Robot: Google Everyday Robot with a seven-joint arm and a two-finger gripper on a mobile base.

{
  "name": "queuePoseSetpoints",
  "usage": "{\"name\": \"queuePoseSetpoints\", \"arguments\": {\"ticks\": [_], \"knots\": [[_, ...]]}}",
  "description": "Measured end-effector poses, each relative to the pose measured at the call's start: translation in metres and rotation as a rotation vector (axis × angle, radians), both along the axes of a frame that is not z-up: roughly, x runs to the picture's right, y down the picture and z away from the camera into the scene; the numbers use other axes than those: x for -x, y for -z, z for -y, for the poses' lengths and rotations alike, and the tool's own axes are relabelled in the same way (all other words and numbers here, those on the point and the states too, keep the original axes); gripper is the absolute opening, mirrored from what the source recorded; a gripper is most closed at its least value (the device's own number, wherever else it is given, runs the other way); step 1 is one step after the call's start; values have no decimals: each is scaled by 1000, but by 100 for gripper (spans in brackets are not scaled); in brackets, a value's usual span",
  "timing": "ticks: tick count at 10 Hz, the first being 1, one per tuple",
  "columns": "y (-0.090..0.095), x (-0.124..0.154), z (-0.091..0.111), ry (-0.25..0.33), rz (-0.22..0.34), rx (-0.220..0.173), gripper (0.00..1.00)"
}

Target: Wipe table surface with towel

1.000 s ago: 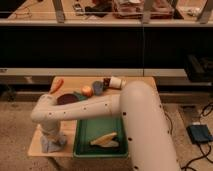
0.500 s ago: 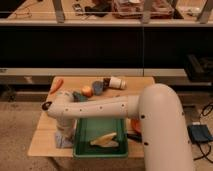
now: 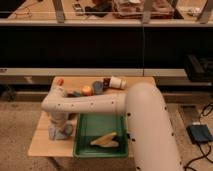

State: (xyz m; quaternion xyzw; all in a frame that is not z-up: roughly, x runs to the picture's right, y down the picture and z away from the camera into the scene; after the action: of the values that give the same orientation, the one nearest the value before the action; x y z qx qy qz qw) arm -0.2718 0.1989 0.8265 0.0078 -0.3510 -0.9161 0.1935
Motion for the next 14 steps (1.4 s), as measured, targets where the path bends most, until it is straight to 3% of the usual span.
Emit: {"name": "queuePoseSetpoints", "arguments": {"ticks": [2, 4, 8, 11, 13, 14], "knots": [[1, 26, 2, 17, 38, -11, 0], [15, 46, -9, 54, 101, -7, 0], [62, 26, -49, 78, 153, 16, 0], [72, -17, -65, 69, 111, 37, 0], [69, -30, -55, 54, 71, 17, 0], [58, -31, -43, 33, 45, 0, 0]]}}
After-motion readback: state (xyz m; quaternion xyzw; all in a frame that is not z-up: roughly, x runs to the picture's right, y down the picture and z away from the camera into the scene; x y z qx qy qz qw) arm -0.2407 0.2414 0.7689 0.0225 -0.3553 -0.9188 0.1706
